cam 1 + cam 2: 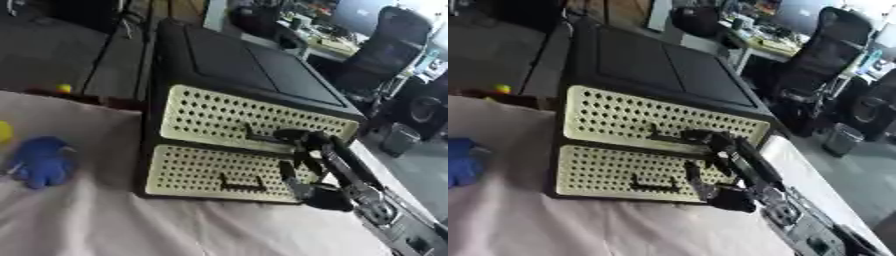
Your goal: Pick up objects from table and place into drawer.
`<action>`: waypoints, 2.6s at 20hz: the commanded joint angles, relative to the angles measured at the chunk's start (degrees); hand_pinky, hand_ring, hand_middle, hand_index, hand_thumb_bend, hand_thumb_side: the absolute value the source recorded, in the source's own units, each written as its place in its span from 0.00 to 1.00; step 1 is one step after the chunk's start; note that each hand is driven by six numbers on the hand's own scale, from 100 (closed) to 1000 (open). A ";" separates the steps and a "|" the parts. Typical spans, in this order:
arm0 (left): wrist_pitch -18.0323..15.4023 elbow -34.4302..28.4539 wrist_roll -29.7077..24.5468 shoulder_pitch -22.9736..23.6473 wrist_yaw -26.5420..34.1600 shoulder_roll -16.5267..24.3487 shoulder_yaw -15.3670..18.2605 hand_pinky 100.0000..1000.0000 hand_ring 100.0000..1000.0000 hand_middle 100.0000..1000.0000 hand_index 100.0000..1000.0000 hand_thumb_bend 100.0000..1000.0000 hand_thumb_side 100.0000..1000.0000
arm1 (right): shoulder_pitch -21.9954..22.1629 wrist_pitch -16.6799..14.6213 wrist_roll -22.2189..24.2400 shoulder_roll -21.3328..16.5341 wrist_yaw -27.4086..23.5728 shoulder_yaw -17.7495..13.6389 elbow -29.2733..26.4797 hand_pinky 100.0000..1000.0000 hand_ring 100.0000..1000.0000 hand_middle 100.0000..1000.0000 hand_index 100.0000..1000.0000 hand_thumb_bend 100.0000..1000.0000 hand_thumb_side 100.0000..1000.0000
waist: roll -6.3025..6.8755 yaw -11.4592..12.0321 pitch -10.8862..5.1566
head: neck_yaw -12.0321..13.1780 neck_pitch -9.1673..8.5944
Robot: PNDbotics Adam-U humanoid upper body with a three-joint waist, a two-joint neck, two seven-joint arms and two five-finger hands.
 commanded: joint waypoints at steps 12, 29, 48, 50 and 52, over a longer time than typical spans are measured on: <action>0.31 -0.76 -0.19 -0.29 -0.33 -0.23 0.09 0.51 0.47 0.61 0.84 0.08 1.00 | 0.35 1.17 1.68 -0.53 1.49 0.21 0.02 0.29 0.00 0.00 0.64 0.00 0.21 | 0.17 -0.10 -0.65 | -0.25 -1.01; 0.56 -0.76 0.55 -0.24 -0.63 -0.11 0.33 0.51 0.47 0.60 0.85 0.07 1.00 | 0.33 2.13 3.18 -0.04 5.21 -0.43 2.04 0.29 0.00 0.00 0.48 0.00 0.20 | -0.57 0.02 -0.07 | -0.74 -2.38; 1.64 -0.76 -0.05 -0.15 -0.37 -0.27 0.08 0.51 0.47 0.60 0.85 0.08 1.00 | 0.12 3.69 -3.13 -0.15 3.84 -0.52 -0.81 0.30 0.00 0.00 0.35 0.00 0.25 | -1.82 -0.22 -0.75 | -1.09 -2.50; 1.71 -0.76 0.05 -0.29 -0.30 -0.17 0.18 0.52 0.47 0.60 0.85 0.08 1.00 | 0.70 4.25 -3.73 0.15 6.18 -0.40 -0.93 0.33 0.00 0.00 0.53 0.00 0.31 | -2.26 0.03 -0.93 | -1.14 -2.86; 1.68 -0.76 0.16 -0.40 -0.28 -0.08 0.27 0.52 0.47 0.60 0.85 0.08 1.00 | 1.13 4.15 -2.72 0.60 8.34 -0.06 -0.41 0.39 0.08 0.00 0.55 0.00 0.40 | -2.72 0.44 -0.89 | -1.19 -3.32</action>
